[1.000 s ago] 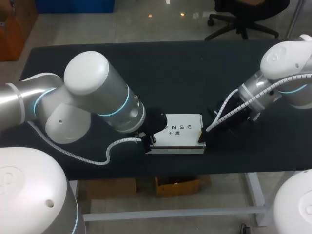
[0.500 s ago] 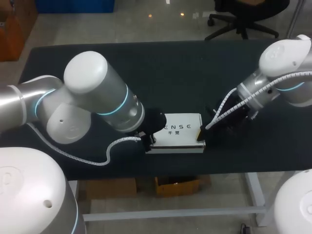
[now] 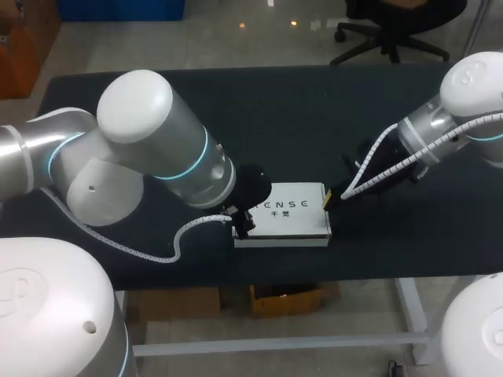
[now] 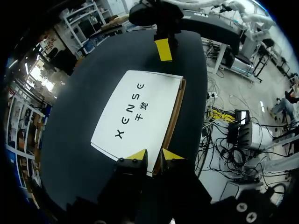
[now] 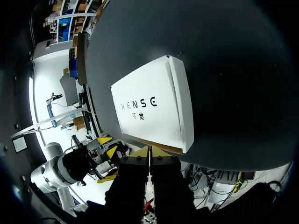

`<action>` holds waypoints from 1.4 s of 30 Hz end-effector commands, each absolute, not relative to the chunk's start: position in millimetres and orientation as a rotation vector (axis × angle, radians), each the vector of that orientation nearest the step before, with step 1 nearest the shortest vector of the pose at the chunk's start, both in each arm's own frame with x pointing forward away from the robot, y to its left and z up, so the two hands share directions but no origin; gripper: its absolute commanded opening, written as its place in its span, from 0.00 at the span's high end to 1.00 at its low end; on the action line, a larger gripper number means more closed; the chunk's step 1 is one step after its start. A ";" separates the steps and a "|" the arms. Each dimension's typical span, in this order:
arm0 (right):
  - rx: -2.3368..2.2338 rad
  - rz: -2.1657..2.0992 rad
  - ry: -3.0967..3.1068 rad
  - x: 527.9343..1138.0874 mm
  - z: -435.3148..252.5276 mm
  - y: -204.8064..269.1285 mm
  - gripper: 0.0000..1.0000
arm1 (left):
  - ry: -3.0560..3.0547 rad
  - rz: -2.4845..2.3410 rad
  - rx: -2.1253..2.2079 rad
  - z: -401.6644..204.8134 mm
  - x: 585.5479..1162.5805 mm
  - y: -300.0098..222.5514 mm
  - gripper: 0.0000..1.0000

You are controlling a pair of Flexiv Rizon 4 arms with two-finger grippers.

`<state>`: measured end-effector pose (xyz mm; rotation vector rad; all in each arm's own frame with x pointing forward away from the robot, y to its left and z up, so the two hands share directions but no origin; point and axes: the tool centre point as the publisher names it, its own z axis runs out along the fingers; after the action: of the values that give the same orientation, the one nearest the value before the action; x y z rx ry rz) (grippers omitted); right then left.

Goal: Assemble the packaging by folding the flat box into shape, placing the metal phone stand inside, and closing the box properly

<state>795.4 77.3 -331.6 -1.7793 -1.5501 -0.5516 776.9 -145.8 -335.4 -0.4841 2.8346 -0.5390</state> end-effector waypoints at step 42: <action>-1.711 -1.079 -1.775 807.1 -280.7 9.0 0.00 | 2.925 -0.489 -1.058 -315.9 736.8 -159.8 0.00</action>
<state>807.4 9.6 -280.6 -1.7144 -1.7771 -1.0755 736.8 -157.6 -316.3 -1.0557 2.9281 -0.5006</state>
